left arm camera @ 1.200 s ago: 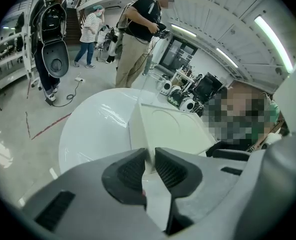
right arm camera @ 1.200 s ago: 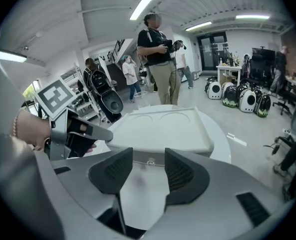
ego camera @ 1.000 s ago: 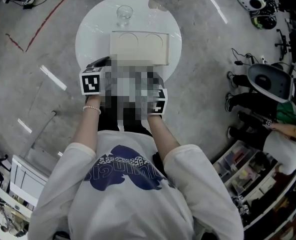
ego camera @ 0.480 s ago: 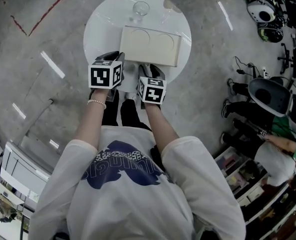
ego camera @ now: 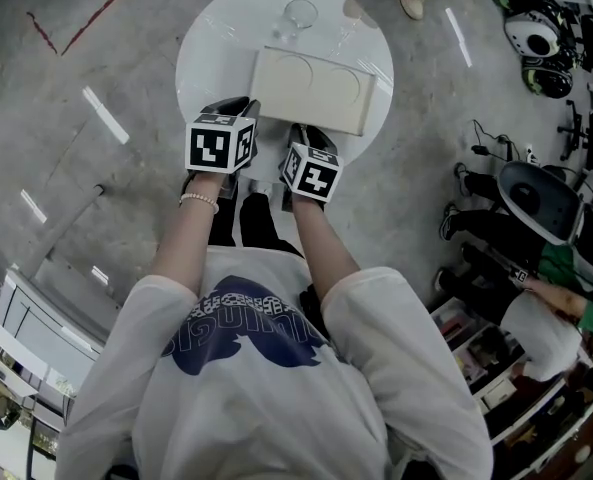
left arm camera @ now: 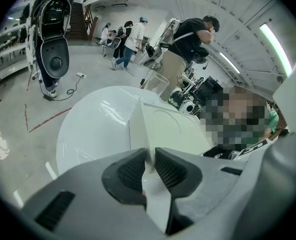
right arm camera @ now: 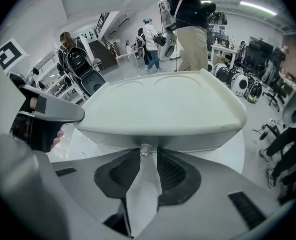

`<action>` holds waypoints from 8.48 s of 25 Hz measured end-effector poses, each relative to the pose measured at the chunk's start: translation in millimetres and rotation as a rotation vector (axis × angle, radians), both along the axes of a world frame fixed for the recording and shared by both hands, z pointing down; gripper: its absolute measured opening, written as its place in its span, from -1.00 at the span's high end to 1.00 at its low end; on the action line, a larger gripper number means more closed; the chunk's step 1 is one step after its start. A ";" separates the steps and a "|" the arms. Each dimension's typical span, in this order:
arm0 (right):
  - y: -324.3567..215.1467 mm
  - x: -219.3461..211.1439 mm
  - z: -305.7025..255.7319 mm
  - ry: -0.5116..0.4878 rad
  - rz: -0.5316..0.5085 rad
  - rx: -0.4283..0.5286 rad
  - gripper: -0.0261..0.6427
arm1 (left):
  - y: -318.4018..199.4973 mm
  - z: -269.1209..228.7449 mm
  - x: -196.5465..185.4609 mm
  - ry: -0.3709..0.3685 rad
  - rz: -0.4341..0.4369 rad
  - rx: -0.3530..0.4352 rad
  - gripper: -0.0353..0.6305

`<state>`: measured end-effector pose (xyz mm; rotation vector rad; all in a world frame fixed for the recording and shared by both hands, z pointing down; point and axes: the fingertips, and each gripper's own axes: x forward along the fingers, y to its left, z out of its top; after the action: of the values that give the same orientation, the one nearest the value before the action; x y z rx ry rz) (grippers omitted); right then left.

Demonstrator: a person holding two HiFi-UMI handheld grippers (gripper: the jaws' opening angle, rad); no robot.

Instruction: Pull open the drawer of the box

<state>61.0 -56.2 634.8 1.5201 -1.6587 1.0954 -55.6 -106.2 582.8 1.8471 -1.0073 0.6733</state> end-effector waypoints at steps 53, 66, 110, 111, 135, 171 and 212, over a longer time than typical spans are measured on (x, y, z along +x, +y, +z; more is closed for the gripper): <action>16.2 -4.9 -2.4 0.022 -0.037 -0.004 0.74 | 0.3 3.2 -1.6 0.029 -0.055 -0.092 0.68; 29.1 -5.8 -1.4 0.020 -0.050 -0.006 0.74 | -0.5 5.3 -1.0 0.035 -0.064 -0.110 0.68; 68.2 -10.4 -3.2 0.014 -0.066 -0.006 0.74 | 1.1 5.6 -2.0 0.058 -0.090 -0.138 0.68; 69.0 -10.5 -3.3 0.014 -0.066 -0.005 0.74 | 1.2 5.6 -1.9 0.059 -0.090 -0.138 0.68; 91.6 -11.2 -1.2 0.015 -0.088 -0.007 0.74 | 1.4 8.3 -3.0 0.065 -0.105 -0.142 0.68; 122.8 -16.6 3.2 0.003 -0.118 -0.023 0.74 | 2.0 7.2 -5.2 0.076 -0.127 -0.123 0.68; 119.5 92.4 -100.5 -0.070 0.112 0.372 0.67 | 14.0 -43.5 -2.4 0.160 -0.177 0.138 0.63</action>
<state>153.4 63.4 534.3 1.8438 -1.9255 0.9408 -58.0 -92.1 539.3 1.8708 -1.1176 0.3521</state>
